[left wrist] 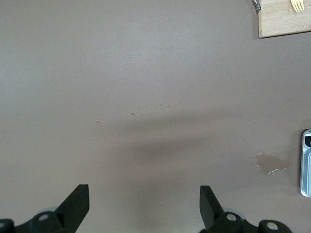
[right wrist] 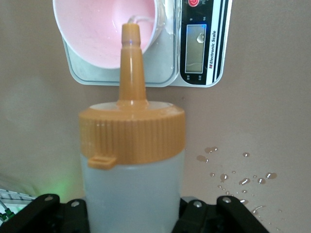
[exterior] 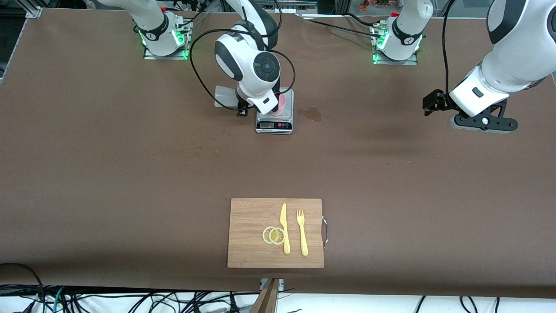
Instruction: Add sauce to pink cup with both arms
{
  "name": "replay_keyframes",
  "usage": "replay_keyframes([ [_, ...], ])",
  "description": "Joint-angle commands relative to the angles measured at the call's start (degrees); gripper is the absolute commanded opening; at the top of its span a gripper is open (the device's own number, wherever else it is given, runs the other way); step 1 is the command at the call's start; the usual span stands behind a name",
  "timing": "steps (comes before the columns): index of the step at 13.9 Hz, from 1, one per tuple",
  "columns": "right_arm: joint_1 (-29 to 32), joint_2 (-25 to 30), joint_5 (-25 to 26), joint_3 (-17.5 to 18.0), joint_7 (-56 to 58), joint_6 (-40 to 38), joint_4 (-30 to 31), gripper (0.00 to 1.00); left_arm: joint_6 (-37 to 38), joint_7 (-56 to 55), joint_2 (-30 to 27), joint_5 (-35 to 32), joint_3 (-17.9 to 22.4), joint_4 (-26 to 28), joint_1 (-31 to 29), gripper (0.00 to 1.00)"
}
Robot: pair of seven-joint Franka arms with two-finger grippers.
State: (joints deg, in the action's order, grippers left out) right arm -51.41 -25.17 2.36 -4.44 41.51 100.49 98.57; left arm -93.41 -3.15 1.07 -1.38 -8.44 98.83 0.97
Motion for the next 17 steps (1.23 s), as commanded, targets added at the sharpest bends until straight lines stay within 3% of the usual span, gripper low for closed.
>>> replay_keyframes([
  [1,-0.53,-0.58,0.99,0.05,-1.17,-1.79,-1.80,0.02,0.42,0.33,-0.19,0.07,-0.09,-0.39,-0.26,1.00],
  [5,0.43,1.43,-0.24,0.05,0.23,-1.96,-0.92,0.04,0.42,0.42,-0.19,0.07,-0.09,-0.39,-0.26,1.00],
  [13,9.65,8.99,-15.26,-0.04,11.29,-2.84,0.04,0.10,0.42,0.51,-0.19,0.07,0.00,-0.39,-0.26,1.00],
  [17,18.35,12.34,-27.11,-0.83,22.00,-4.59,0.49,0.12,0.42,0.51,-0.19,0.07,0.09,-0.39,-0.35,1.00],
])
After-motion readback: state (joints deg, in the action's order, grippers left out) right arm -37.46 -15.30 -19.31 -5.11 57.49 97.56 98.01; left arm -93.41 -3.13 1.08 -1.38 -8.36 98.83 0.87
